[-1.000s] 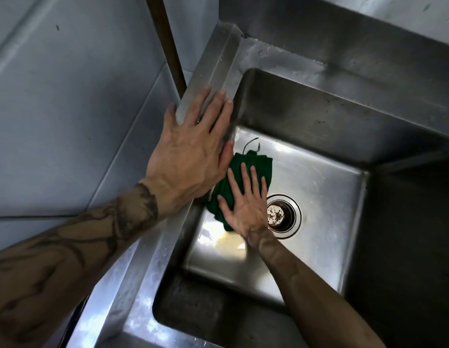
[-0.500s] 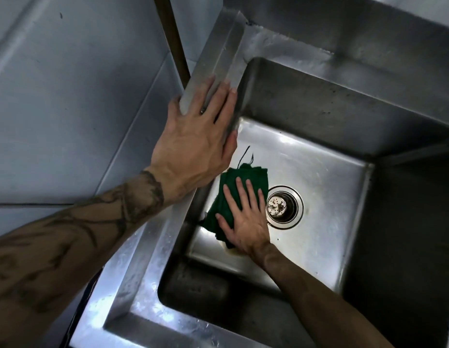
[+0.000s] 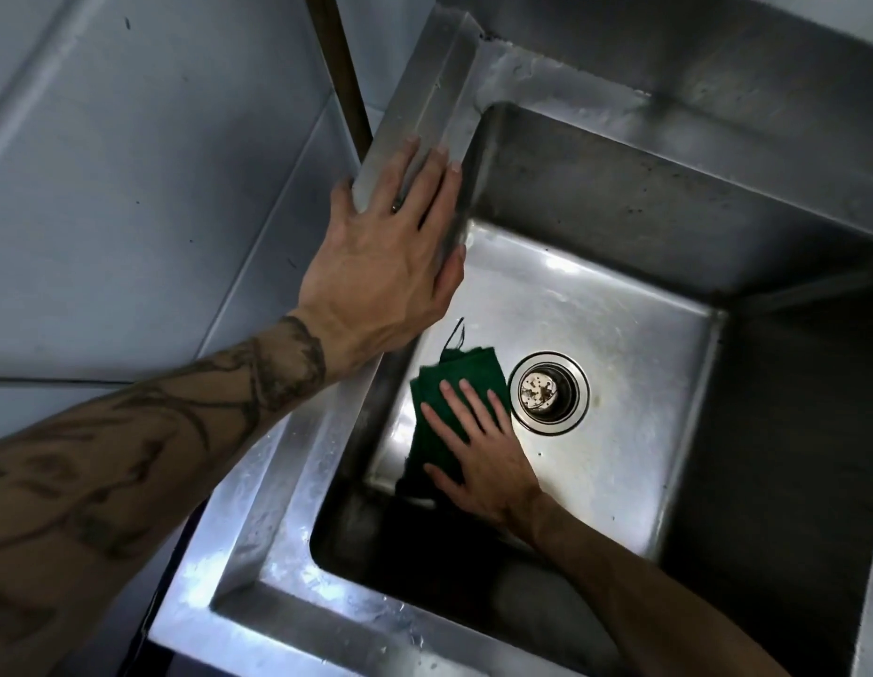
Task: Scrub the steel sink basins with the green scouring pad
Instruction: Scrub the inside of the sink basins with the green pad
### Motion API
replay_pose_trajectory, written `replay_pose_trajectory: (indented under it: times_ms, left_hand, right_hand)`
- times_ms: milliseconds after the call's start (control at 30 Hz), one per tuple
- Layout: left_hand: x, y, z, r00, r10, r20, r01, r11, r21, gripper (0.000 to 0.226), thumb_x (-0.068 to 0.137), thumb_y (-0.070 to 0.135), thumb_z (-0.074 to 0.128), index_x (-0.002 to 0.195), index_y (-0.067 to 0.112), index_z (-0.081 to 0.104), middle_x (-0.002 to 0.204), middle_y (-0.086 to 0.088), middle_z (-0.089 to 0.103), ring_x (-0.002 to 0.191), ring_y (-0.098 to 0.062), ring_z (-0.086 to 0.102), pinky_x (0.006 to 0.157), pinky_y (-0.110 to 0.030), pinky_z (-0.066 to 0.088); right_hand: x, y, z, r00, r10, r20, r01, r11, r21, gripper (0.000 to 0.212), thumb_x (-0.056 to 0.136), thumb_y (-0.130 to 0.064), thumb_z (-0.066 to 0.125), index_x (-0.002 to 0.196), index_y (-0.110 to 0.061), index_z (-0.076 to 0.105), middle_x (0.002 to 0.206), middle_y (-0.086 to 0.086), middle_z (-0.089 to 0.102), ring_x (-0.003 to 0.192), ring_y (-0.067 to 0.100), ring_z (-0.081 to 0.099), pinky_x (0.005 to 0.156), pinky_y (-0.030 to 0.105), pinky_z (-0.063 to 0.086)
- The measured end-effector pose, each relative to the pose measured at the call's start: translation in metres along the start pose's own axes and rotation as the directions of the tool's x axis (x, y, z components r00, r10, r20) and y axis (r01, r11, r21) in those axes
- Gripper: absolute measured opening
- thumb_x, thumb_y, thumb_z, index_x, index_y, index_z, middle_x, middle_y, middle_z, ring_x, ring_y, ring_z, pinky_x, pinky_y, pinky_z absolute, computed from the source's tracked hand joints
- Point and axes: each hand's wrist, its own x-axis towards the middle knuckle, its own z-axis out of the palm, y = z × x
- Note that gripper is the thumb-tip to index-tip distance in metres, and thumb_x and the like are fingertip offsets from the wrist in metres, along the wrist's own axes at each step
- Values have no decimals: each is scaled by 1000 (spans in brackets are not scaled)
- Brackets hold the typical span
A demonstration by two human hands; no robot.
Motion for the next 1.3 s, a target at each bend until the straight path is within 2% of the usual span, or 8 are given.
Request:
replay_pose_trajectory:
  times_ms: [100, 300, 433, 733, 1000, 1167, 1300]
  left_hand:
    - [0, 0, 0, 1000, 3, -12, -3, 1000, 13, 73, 109, 52, 18, 164, 4, 21, 172, -19, 26, 162, -36, 19, 113, -73, 35]
    - [-11, -1, 2, 999, 12, -33, -13, 1000, -28, 70, 111, 50, 20, 164, 6, 26, 172, -16, 29, 163, -32, 20, 124, -71, 23]
    - [-20, -1, 8, 999, 36, -34, -36, 999, -18, 71, 111, 53, 19, 165, 7, 23, 173, -17, 27, 163, -31, 20, 127, -70, 16]
    - [-20, -1, 4, 999, 47, -25, -47, 999, 19, 74, 111, 54, 15, 164, 4, 22, 172, -20, 26, 162, -35, 21, 123, -73, 22]
    - [-20, 1, -1, 999, 49, 5, -49, 999, 13, 75, 109, 53, 21, 164, 2, 22, 172, -22, 24, 162, -37, 20, 121, -76, 23]
    - [-19, 3, 2, 999, 39, -5, -39, 999, 9, 77, 108, 55, 21, 165, 4, 22, 173, -20, 23, 162, -35, 19, 123, -75, 19]
    - [-20, 0, 6, 999, 43, -17, -43, 999, 3, 78, 107, 57, 18, 166, 6, 20, 174, -19, 22, 162, -35, 18, 124, -74, 17]
  right_hand:
    - [-17, 3, 3, 995, -93, 32, 94, 996, -5, 80, 97, -70, 35, 164, -30, 16, 174, 6, 3, 160, 32, 2, 127, 57, 9]
    - [7, -18, -5, 999, -13, 42, 13, 1000, -2, 81, 96, -66, 40, 164, -30, 15, 173, 9, 8, 160, 32, 3, 127, 58, 11]
    - [13, -18, -7, 996, -52, 69, 53, 999, -11, 80, 97, -67, 38, 164, -29, 15, 173, 9, 8, 160, 32, 2, 127, 57, 9]
    - [-66, 26, -10, 993, -17, 119, 18, 1000, -9, 74, 102, -63, 32, 164, -27, 15, 174, 5, 5, 160, 31, 1, 127, 57, 13]
    - [-112, 58, -13, 992, 33, 121, -28, 999, -40, 78, 100, -62, 40, 165, -28, 14, 174, 5, 6, 160, 31, 4, 126, 57, 16]
    - [-104, 41, -10, 987, 117, 110, -114, 993, -28, 80, 99, -67, 32, 164, -24, 17, 173, 9, 3, 160, 36, 1, 126, 61, 13]
    - [-100, 44, -7, 991, 94, 98, -90, 995, -50, 80, 100, -65, 34, 165, -22, 12, 174, 7, 1, 160, 35, 0, 127, 60, 9]
